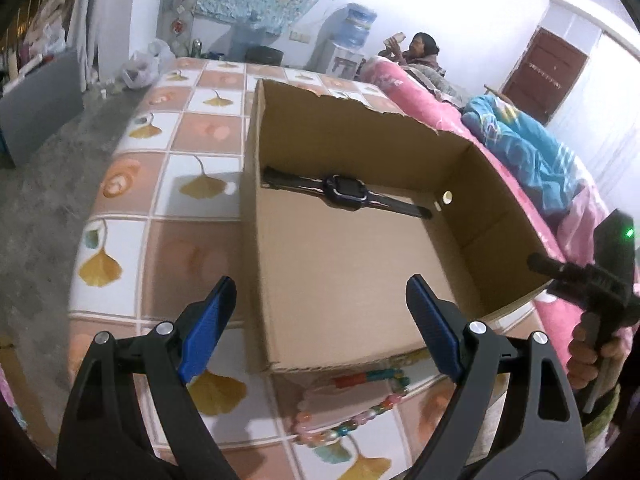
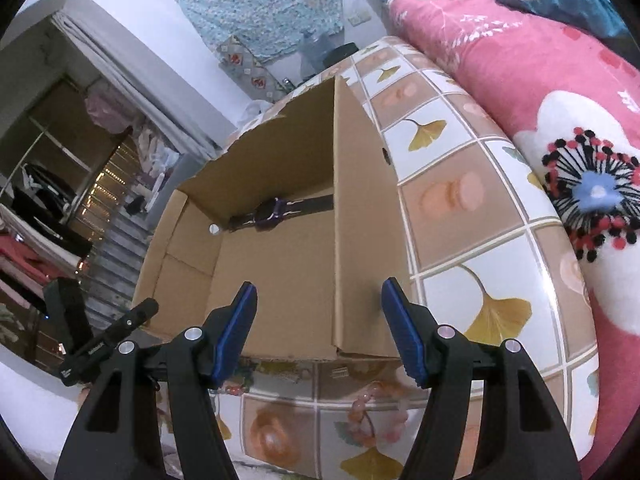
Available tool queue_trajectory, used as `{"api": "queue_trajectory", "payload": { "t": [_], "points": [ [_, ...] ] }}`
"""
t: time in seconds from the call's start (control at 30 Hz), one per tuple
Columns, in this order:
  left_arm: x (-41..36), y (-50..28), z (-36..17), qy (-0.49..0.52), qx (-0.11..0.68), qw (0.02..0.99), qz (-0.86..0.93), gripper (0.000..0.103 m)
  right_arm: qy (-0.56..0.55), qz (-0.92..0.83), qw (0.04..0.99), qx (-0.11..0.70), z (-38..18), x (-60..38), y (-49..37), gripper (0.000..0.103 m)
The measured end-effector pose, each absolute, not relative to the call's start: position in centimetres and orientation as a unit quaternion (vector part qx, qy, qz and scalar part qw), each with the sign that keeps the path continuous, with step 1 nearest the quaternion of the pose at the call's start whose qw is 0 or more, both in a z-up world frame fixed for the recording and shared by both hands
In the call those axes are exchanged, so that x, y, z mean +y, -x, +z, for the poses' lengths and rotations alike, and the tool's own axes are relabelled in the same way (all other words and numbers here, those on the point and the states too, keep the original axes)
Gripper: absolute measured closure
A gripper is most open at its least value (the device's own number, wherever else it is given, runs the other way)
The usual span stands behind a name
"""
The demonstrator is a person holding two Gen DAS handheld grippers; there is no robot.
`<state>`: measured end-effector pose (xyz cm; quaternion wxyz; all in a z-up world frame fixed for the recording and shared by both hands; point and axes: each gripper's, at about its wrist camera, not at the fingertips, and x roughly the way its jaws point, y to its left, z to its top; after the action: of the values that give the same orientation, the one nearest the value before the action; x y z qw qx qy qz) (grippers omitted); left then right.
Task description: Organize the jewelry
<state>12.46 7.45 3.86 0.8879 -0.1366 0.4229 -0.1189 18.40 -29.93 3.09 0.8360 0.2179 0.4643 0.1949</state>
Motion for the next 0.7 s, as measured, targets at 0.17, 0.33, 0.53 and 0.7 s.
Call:
{"api": "queue_trajectory", "payload": {
  "t": [0.17,0.33,0.53,0.7],
  "points": [
    [7.2,-13.1,3.9,0.149,0.421,0.888,-0.109,0.02,-0.231,0.203,0.825,0.474,3.4,-30.2,-18.7,0.039],
    [7.4,-14.0,4.1,0.156,0.417,0.89,-0.101,0.02,-0.227,0.219,0.818,0.482,3.4,-30.2,-19.9,0.039],
    [7.4,-15.5,3.8,0.131,0.418,0.894,-0.092,0.02,-0.215,0.239,0.81,0.491,3.2,-29.7,-21.9,0.039],
    [7.7,-15.5,3.8,0.124,0.416,0.896,-0.091,0.02,-0.195,0.24,0.81,0.498,3.6,-28.8,-22.0,0.039]
  ]
}}
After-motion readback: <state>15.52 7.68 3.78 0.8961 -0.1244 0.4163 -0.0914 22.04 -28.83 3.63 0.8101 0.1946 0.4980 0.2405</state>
